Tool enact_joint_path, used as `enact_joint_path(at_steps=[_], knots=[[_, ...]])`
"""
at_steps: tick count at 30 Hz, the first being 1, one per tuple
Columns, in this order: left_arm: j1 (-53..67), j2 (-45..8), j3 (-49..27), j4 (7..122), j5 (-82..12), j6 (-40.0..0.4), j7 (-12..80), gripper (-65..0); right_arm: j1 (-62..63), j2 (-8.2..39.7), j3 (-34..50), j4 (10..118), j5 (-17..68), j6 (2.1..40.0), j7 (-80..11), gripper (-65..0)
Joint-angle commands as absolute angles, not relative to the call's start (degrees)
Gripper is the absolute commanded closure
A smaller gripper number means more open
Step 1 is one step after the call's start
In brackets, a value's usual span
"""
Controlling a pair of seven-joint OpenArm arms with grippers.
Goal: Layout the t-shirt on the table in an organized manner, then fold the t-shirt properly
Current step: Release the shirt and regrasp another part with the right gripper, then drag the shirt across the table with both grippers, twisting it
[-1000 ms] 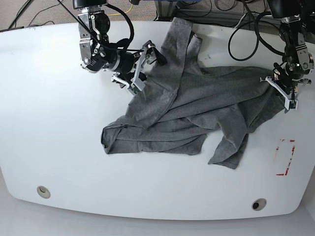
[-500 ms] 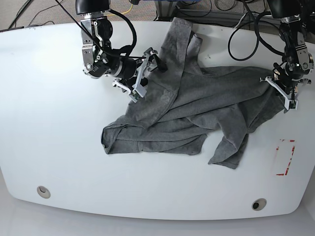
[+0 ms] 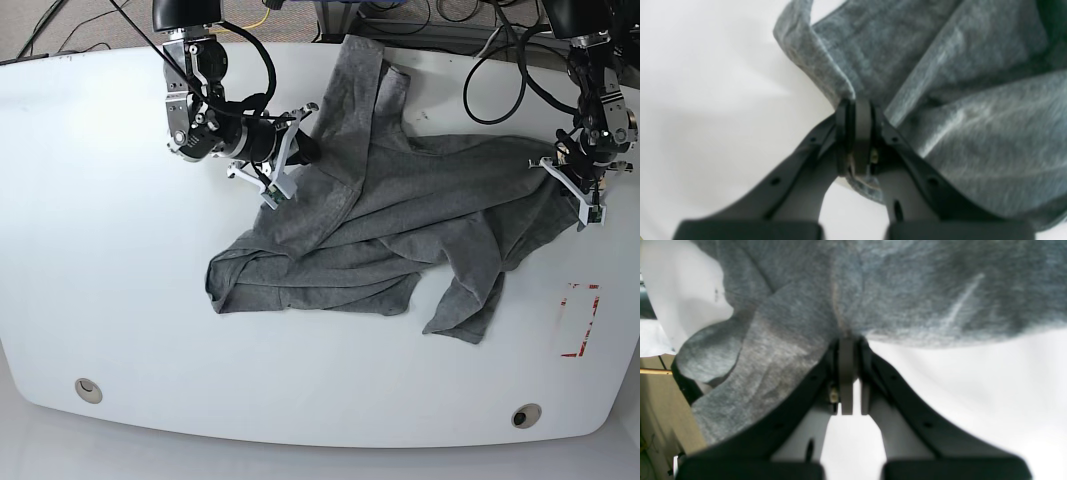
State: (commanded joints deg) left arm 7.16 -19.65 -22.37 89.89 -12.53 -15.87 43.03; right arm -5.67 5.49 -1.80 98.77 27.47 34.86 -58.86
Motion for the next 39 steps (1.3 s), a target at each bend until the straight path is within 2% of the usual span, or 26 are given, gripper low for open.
enact_joint_path(at_steps=[5, 9, 21, 34, 39], knots=[[6.11, -19.65, -23.78, 91.38, -12.79, -15.87, 42.86, -0.6, -5.67, 7.25, 2.15, 103.52, 27.47, 34.86, -59.03, 0.0], [1.8, -19.56, -25.54, 93.93, -12.79, -15.87, 42.86, -0.6, -4.09, 10.77, 6.46, 107.12, 27.91, 34.86, -59.12, 0.0], [-9.01, -19.56, -25.27, 105.98, -12.79, -15.87, 42.95, -0.6, 5.05, 20.35, 7.78, 109.32, 28.09, 35.38, -59.21, 0.0], [-21.93, -19.56, -18.68, 110.2, -12.53, -15.87, 43.12, -0.7, 18.77, 25.36, 7.6, 108.97, 28.09, 35.38, -59.21, 0.0], [-23.34, -19.65, -18.24, 110.46, -12.44, -15.87, 43.65, -1.1, 22.64, 25.89, 7.52, 108.97, 28.09, 35.47, -62.02, 0.0]])
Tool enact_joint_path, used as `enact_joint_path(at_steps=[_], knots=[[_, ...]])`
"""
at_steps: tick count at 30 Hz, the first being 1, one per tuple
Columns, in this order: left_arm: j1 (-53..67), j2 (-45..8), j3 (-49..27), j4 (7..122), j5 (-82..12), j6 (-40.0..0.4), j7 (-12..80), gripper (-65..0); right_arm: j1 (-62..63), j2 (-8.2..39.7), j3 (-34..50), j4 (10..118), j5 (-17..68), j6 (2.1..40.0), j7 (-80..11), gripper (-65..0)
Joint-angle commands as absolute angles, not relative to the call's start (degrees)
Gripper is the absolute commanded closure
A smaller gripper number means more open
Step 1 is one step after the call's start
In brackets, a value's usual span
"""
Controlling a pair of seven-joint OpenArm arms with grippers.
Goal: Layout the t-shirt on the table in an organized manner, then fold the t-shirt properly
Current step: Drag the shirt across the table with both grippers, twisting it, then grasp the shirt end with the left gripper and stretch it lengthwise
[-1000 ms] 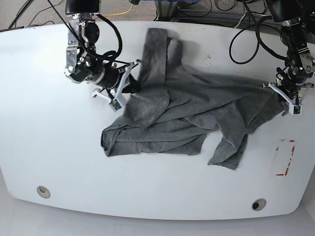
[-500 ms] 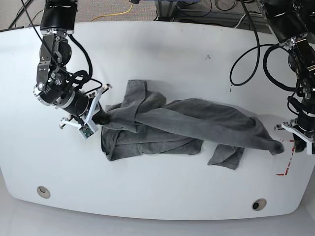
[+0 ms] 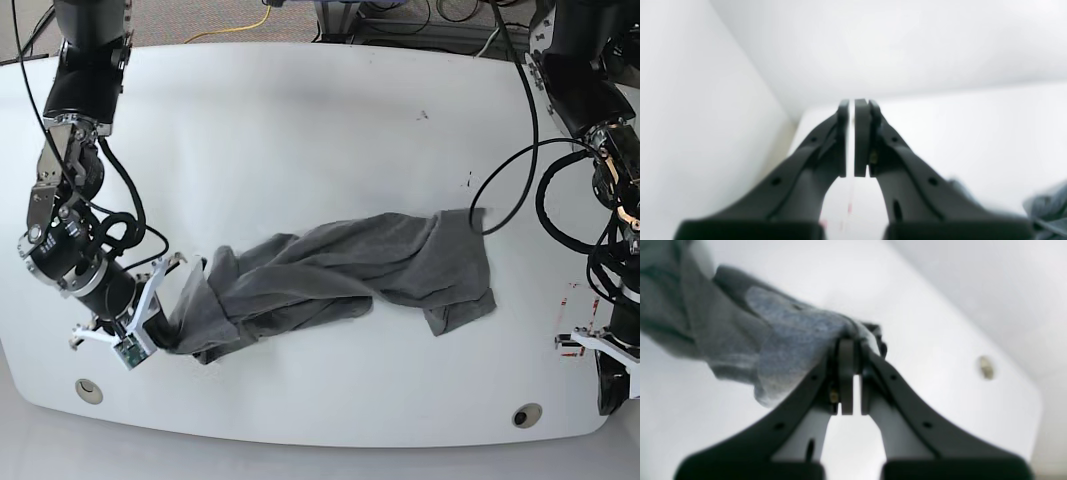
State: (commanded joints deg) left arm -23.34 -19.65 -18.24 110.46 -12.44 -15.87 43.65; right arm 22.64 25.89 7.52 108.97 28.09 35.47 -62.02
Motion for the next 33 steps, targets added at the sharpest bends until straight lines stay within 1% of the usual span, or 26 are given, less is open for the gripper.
enact_joint_path(at_steps=[7, 11, 14, 18, 20, 22, 23, 28, 33], knots=[[-21.32, -19.56, -18.77, 110.11, -12.7, -15.87, 51.47, -1.1, 21.93, 25.54, 7.52, 108.97, 28.09, 35.47, -62.46, 0.0], [-17.36, -17.54, -18.68, 109.93, -14.2, -15.96, 52.0, -1.9, 20.44, 24.92, 7.52, 108.97, 28.09, 35.47, -62.37, 0.0], [-14.46, -16.22, -18.68, 109.23, -17.45, -15.96, 52.35, -10.8, 19.91, 23.43, 7.52, 108.97, 27.74, 35.47, -62.37, 0.0], [-11.12, -14.64, -18.68, 107.21, -22.02, -15.96, 53.05, -29.0, 18.42, 22.9, 7.52, 108.97, 27.56, 35.47, -62.37, 0.0], [-9.63, -13.05, -18.68, 105.27, -24.48, -15.96, 53.14, -39.3, 18.24, 22.55, 7.52, 108.97, 27.56, 35.47, -62.37, 0.0], [-8.57, -11.91, -18.77, 103.52, -26.24, -15.96, 53.14, -45.0, 17.54, 22.29, 7.52, 108.97, 27.56, 35.47, -62.37, 0.0], [-8.22, -11.56, -18.86, 102.73, -26.77, -15.96, 53.14, -46.4, 17.27, 22.29, 7.52, 108.97, 27.47, 35.47, -62.29, 0.0], [-6.55, -9.1, -20.79, 95.96, -29.76, -15.96, 53.14, -45.8, 16.66, 22.2, 7.52, 108.97, 27.47, 35.47, -62.29, 0.0], [-6.55, -8.66, -21.41, 89.8, -32.57, -15.96, 53.14, -45.8, 15.87, 22.2, 7.52, 108.97, 27.47, 35.47, -62.29, 0.0]])
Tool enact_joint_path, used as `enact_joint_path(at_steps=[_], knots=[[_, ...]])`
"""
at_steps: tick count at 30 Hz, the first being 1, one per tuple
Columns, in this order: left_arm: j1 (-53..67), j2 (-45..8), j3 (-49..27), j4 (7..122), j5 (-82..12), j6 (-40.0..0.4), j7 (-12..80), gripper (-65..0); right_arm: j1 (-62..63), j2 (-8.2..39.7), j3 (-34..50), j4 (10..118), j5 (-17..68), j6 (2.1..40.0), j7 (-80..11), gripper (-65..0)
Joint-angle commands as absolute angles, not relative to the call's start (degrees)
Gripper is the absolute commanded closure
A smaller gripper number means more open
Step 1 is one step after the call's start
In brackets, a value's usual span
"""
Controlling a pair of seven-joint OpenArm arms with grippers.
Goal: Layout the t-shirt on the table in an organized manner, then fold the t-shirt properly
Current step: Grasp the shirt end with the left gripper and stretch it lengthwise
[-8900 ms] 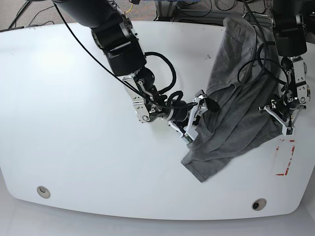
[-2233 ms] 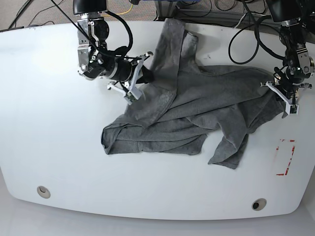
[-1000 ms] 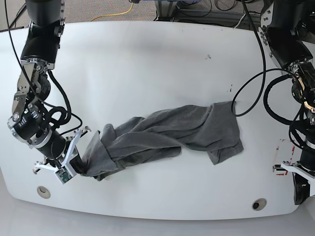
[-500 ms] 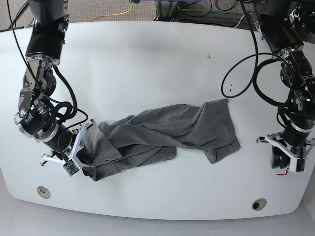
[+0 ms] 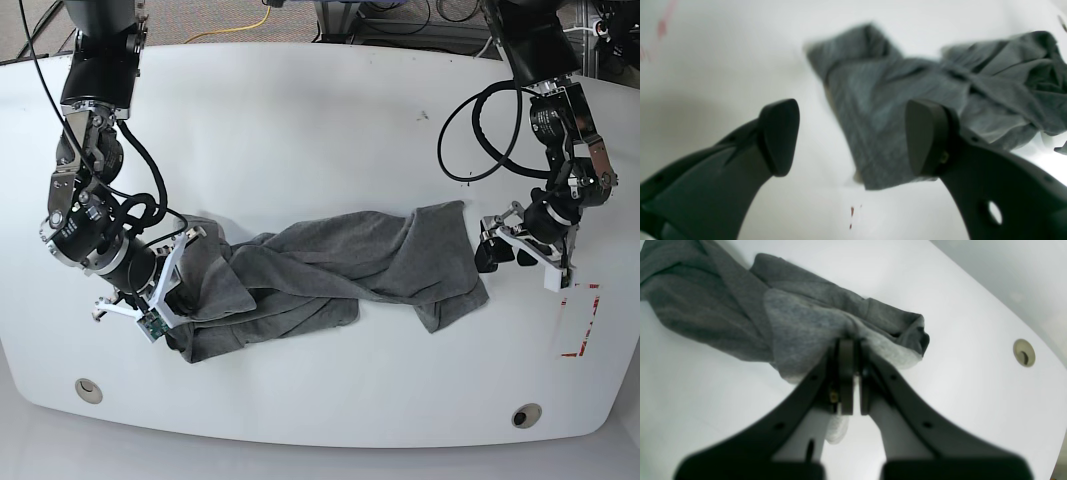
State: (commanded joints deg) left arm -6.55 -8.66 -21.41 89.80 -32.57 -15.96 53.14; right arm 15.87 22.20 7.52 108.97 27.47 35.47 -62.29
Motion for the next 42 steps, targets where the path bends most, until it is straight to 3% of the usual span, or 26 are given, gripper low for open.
enact_joint_path(at_steps=[17, 28, 31, 36, 42], knots=[[-9.8, -6.99, -20.7, 71.96, -33.98, -15.96, 52.7, -45.8, 15.43, 22.2, 7.6, 108.97, 27.47, 35.47, -62.2, 0.0], [-10.95, -6.9, -10.86, 67.38, -34.15, -15.96, 47.78, -44.4, 15.43, 22.2, 7.6, 108.97, 27.65, 35.47, -62.2, 0.0], [-10.95, -6.9, -10.24, 67.47, -34.15, -15.96, 46.29, -38.1, 15.43, 22.2, 7.69, 108.97, 27.56, 35.47, -62.2, 0.0], [-11.03, -6.9, -10.42, 67.56, -34.24, -15.96, 44.97, -17.8, 15.34, 22.2, 7.78, 108.97, 27.56, 35.47, -62.29, 0.0], [-11.12, -7.16, -10.59, 68.0, -34.24, -15.87, 43.21, -3.5, 15.34, 22.2, 7.78, 108.97, 27.56, 35.47, -62.29, 0.0]])
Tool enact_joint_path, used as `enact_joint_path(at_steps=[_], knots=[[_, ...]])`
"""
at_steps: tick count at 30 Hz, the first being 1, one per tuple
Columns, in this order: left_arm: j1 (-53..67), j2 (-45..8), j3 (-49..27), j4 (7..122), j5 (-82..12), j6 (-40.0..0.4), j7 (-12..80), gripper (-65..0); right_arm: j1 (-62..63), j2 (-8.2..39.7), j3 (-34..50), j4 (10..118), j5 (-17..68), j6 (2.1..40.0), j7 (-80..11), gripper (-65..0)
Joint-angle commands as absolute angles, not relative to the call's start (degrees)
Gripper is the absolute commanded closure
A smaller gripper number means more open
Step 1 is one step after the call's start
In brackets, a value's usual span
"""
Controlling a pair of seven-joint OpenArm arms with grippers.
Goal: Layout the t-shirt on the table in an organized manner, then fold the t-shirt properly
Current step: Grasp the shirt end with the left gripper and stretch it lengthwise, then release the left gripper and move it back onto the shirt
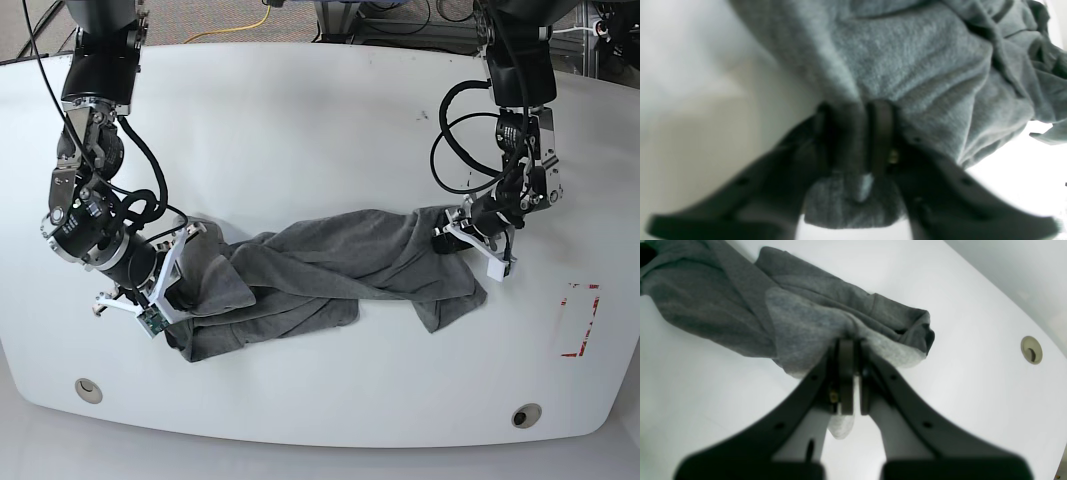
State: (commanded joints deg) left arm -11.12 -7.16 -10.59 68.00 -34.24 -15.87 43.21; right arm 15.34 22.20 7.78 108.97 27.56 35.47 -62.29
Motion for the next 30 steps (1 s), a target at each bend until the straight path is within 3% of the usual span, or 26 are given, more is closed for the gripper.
enact_joint_path(at_steps=[2, 15, 30], knots=[[-11.03, -7.16, -10.95, 69.49, -34.07, -15.69, 42.59, 0.0, 15.34, 22.2, 7.78, 108.97, 27.56, 35.47, -62.29, 0.0], [-11.56, -9.19, -15.78, 83.91, -33.89, -15.6, 42.15, 0.0, 15.6, 22.55, 7.78, 108.97, 27.47, 35.47, -62.29, 0.0], [-27.65, -17.63, -15.52, 85.76, -33.89, -15.87, 42.59, -0.6, 25.19, 24.22, 7.69, 103.96, 27.47, 35.38, -62.29, 0.0]])
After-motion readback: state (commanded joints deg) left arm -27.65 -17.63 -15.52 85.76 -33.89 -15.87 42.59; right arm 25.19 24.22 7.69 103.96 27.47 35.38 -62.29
